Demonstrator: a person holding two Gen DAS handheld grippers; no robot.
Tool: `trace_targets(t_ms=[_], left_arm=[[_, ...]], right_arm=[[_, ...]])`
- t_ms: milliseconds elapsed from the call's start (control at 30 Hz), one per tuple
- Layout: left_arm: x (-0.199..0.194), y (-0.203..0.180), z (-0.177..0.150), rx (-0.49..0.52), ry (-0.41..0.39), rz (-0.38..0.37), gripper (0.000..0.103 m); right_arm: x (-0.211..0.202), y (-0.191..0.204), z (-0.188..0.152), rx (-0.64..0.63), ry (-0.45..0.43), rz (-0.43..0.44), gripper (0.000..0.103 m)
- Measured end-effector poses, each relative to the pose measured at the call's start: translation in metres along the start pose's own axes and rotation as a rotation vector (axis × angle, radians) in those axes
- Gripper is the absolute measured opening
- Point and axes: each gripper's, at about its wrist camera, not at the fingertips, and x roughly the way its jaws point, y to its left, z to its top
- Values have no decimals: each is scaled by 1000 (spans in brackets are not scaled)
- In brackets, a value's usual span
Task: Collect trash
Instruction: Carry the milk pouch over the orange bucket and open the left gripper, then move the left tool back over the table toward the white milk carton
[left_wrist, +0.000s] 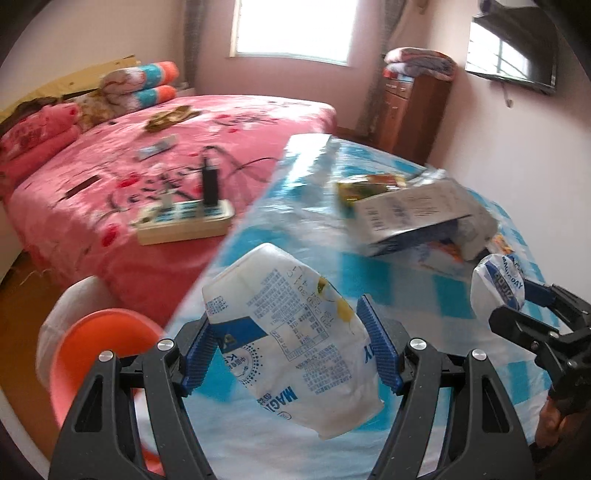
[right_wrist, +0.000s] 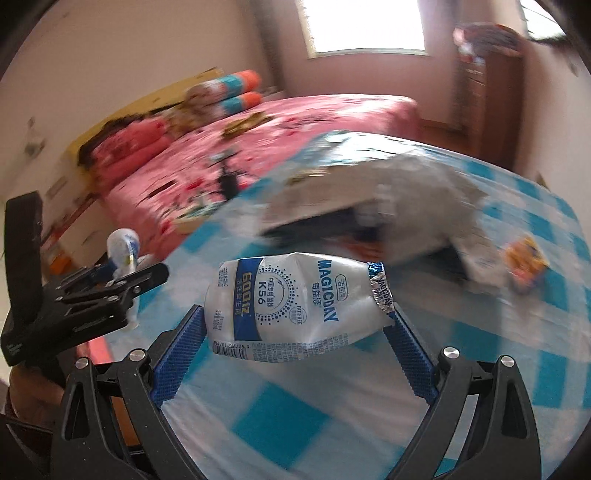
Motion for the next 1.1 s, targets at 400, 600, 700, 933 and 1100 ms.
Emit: trace_targets(t_ms=[400, 600, 700, 933, 1100], left_arm=[[-1, 134, -45, -184, 90, 213, 73], [10, 179, -68, -269, 148, 270, 73], [14, 195, -79, -295, 167, 287, 73], [21, 214, -93, -338, 210, 302, 74], [26, 216, -95, -352, 234, 306, 81]], right_arm=[[64, 136, 24, -279, 86, 181, 94], [99, 192, 26, -394, 127, 246, 94], [113, 215, 23, -456, 142, 261, 94], [143, 243, 16, -535, 161, 288, 95], [153, 244, 17, -514, 175, 328, 97]])
